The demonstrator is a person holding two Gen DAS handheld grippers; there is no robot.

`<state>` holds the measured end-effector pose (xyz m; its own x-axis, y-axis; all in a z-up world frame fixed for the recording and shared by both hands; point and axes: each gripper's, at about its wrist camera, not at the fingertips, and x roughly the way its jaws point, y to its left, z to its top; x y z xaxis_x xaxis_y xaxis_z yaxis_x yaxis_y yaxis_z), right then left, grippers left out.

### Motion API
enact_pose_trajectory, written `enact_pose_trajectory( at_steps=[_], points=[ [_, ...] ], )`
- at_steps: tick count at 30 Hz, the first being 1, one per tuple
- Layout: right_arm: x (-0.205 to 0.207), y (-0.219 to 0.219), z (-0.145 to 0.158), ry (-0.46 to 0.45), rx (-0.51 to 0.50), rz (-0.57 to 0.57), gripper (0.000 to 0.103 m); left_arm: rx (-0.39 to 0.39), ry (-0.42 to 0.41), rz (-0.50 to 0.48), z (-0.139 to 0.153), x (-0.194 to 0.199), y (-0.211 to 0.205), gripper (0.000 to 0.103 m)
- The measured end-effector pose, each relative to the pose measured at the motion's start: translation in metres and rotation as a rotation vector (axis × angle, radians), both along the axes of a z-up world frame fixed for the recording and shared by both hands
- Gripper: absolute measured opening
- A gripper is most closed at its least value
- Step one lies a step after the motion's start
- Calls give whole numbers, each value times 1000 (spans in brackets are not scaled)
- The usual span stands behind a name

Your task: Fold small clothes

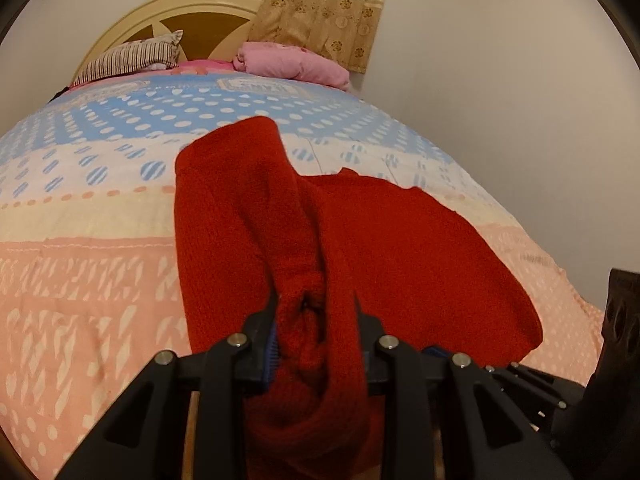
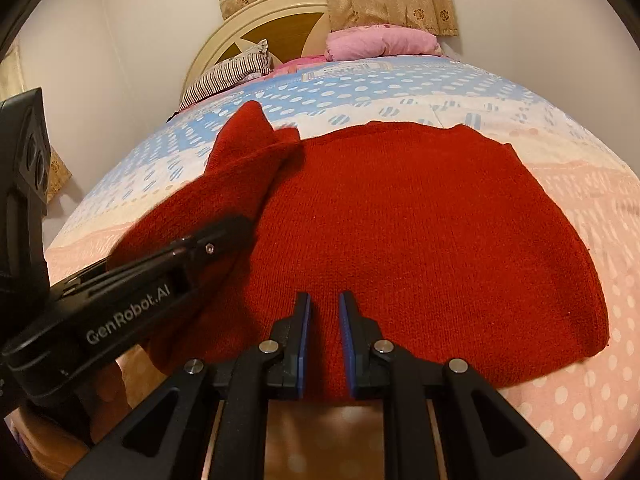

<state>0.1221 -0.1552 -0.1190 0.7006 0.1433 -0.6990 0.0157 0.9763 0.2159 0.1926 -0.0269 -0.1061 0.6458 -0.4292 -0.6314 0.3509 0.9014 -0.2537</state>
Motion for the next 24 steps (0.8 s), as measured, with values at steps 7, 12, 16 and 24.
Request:
enact_pose_trajectory(
  at_steps=[7, 12, 16, 24],
  points=[
    [12, -15, 16, -2, 119, 59, 38, -60, 4, -7, -4, 0, 3, 29],
    [60, -16, 46, -21, 193, 136, 70, -81, 2, -8, -4, -2, 4, 30],
    [101, -1, 43, 40, 225, 192, 70, -110, 8, -11, -4, -1, 8, 31],
    [148, 45, 29, 152, 123, 286, 43, -158, 23, -11, -6, 2, 16, 33]
  ],
)
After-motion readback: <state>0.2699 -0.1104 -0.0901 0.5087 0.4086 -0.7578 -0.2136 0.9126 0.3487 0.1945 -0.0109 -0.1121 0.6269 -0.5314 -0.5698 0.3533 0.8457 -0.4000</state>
